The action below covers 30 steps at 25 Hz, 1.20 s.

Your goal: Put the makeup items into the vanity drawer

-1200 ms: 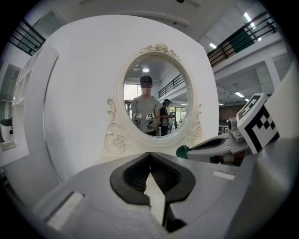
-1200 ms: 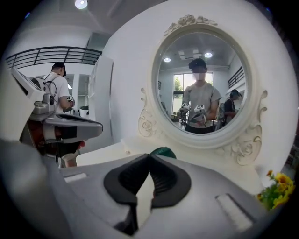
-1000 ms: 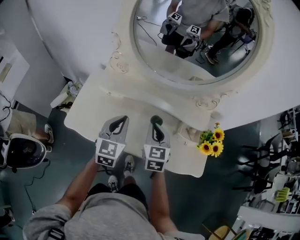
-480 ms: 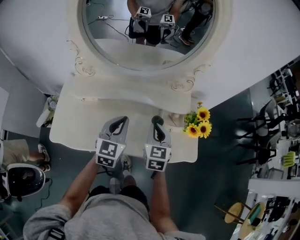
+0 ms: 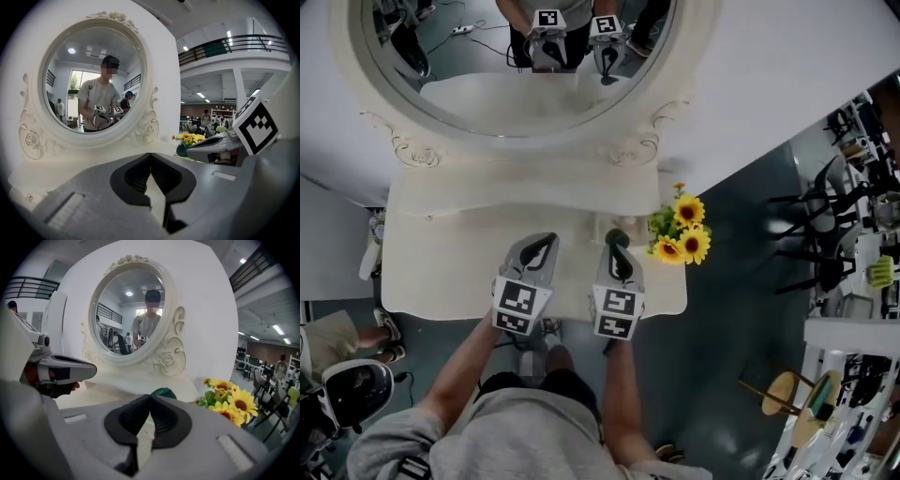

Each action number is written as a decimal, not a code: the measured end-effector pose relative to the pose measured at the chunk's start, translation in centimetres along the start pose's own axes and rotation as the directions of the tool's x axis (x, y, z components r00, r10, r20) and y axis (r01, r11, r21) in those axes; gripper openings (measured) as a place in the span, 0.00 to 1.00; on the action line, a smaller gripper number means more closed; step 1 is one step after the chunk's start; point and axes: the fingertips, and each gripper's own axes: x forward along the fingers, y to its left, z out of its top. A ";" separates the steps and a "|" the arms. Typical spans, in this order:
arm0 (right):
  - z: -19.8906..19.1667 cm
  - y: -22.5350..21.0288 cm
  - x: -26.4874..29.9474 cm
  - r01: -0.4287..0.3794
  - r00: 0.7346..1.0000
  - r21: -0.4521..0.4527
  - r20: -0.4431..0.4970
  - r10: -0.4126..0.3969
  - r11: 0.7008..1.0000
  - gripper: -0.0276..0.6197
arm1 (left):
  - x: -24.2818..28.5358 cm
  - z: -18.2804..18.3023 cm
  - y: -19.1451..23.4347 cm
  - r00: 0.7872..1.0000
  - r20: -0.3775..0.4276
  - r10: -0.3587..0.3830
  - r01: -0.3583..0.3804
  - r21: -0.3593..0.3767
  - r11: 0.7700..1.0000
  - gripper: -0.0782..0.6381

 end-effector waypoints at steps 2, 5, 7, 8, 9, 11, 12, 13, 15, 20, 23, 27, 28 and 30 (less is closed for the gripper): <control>-0.9 -0.9 1.0 0.009 1.000 0.012 -0.023 -0.009 1.000 0.06 | 1.5 -0.6 -0.3 1.000 -0.015 -0.016 0.016 -0.004 1.000 0.12; -1.7 -1.8 2.3 0.006 0.999 0.028 -0.042 -0.005 1.000 0.06 | 3.4 -1.5 -0.6 0.999 -0.041 -0.034 0.033 -0.014 0.999 0.12; -2.4 -2.2 3.1 0.004 0.998 0.042 -0.063 -0.001 0.999 0.06 | 4.4 -2.1 -0.8 0.997 -0.061 -0.045 0.044 -0.020 0.999 0.12; -2.7 -2.4 3.5 0.002 0.997 0.043 -0.072 0.001 0.999 0.06 | 4.9 -2.4 -0.9 0.996 -0.070 -0.050 0.048 -0.023 0.999 0.12; -2.9 -2.5 4.0 0.000 0.997 0.042 -0.078 0.003 0.999 0.06 | 5.4 -2.7 -1.0 0.996 -0.078 -0.053 0.051 -0.027 0.998 0.12; -3.5 -2.8 4.8 -0.005 0.996 0.045 -0.091 0.009 0.999 0.06 | 6.2 -3.3 -1.0 0.994 -0.091 -0.057 0.054 -0.033 0.998 0.12; -3.8 -2.8 5.2 -0.006 0.995 0.048 -0.098 0.011 0.999 0.06 | 6.6 -3.6 -0.9 0.993 -0.098 -0.059 0.056 -0.035 0.998 0.12; -4.1 -2.9 5.6 -0.008 0.994 0.053 -0.104 0.013 0.999 0.06 | 6.9 -4.0 -0.9 0.993 -0.104 -0.061 0.058 -0.036 0.998 0.12; -4.8 -2.9 6.1 -0.011 0.993 0.065 -0.117 0.019 0.998 0.06 | 7.5 -4.6 -0.9 0.991 -0.115 -0.065 0.061 -0.039 0.997 0.12; -5.3 -2.9 6.6 -0.012 0.992 0.071 -0.121 0.020 0.997 0.06 | 7.8 -5.5 -0.9 0.989 -0.134 -0.066 0.060 -0.046 0.997 0.12; -5.4 -2.8 6.4 -0.007 0.995 0.083 -0.101 0.015 0.997 0.12 | 7.7 -5.6 -0.8 0.988 -0.137 -0.065 0.059 -0.044 0.997 0.12; -5.6 -2.5 6.4 -0.020 0.995 0.107 -0.095 0.030 0.994 0.32 | 7.4 -5.6 -0.6 0.990 -0.131 -0.060 0.054 -0.045 0.998 0.12; -5.6 -2.4 6.3 -0.020 0.995 0.113 -0.094 0.031 0.993 0.32 | 7.3 -5.5 -0.6 0.990 -0.130 -0.059 0.053 -0.045 0.998 0.12; -5.4 -2.5 6.2 -0.017 0.995 0.103 -0.092 0.026 0.995 0.32 | 7.1 -5.5 -0.6 0.990 -0.127 -0.057 0.052 -0.046 0.998 0.12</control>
